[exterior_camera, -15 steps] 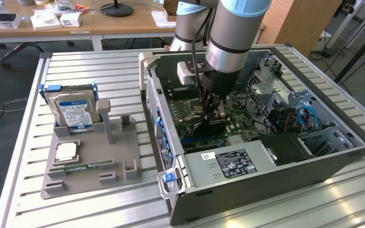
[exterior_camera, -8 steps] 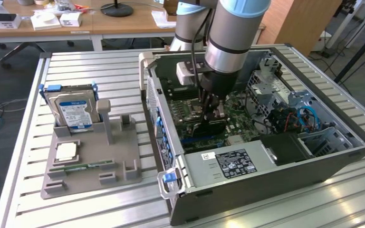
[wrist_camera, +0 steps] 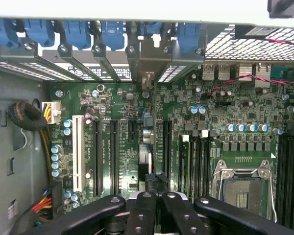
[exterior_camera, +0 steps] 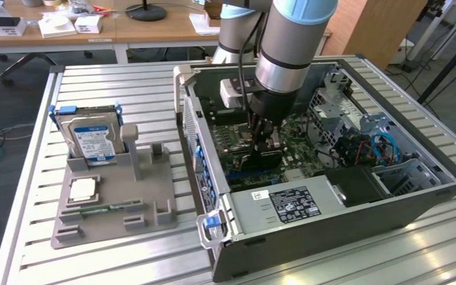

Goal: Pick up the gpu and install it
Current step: 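Press down on the gpu until it lock into place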

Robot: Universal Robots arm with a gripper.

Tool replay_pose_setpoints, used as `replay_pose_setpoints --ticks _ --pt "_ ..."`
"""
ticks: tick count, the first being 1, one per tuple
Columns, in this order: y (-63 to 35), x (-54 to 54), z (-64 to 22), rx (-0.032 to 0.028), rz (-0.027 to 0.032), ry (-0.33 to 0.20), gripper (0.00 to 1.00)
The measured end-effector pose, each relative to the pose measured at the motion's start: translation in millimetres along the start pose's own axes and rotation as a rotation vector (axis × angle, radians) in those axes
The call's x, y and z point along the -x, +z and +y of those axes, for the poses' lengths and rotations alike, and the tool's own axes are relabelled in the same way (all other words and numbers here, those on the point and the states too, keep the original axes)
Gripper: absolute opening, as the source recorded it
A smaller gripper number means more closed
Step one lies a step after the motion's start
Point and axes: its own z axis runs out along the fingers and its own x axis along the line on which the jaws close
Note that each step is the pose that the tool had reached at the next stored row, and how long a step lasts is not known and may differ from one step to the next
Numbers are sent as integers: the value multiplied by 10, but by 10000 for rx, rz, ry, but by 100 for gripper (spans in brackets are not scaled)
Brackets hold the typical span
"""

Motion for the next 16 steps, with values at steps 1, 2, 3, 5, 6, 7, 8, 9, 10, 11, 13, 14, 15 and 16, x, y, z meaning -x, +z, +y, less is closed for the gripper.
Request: replay_pose_setpoints --ticks 1,2,3,5,6,7,8,9,10,11,13,14,15,16 --pt "-2 0 0 2 3 0 10" --pt "-4 0 0 5 7 1 10" --pt "-4 -1 0 4 9 1 10" --pt "-3 -1 1 4 9 0 10" --pt "1 -1 1 6 13 -1 10" --pt "4 -2 3 6 16 -1 10" --pt "5 -2 4 7 14 -1 10" --pt "6 -2 4 6 13 -1 10" --pt "7 -1 4 5 9 -1 10" --pt "8 -1 4 4 9 0 10" --pt "8 -1 4 4 9 0 10" --pt "9 -1 6 4 10 0 10" --pt "12 -1 9 4 11 1 10" --pt "12 -1 11 6 12 1 10"
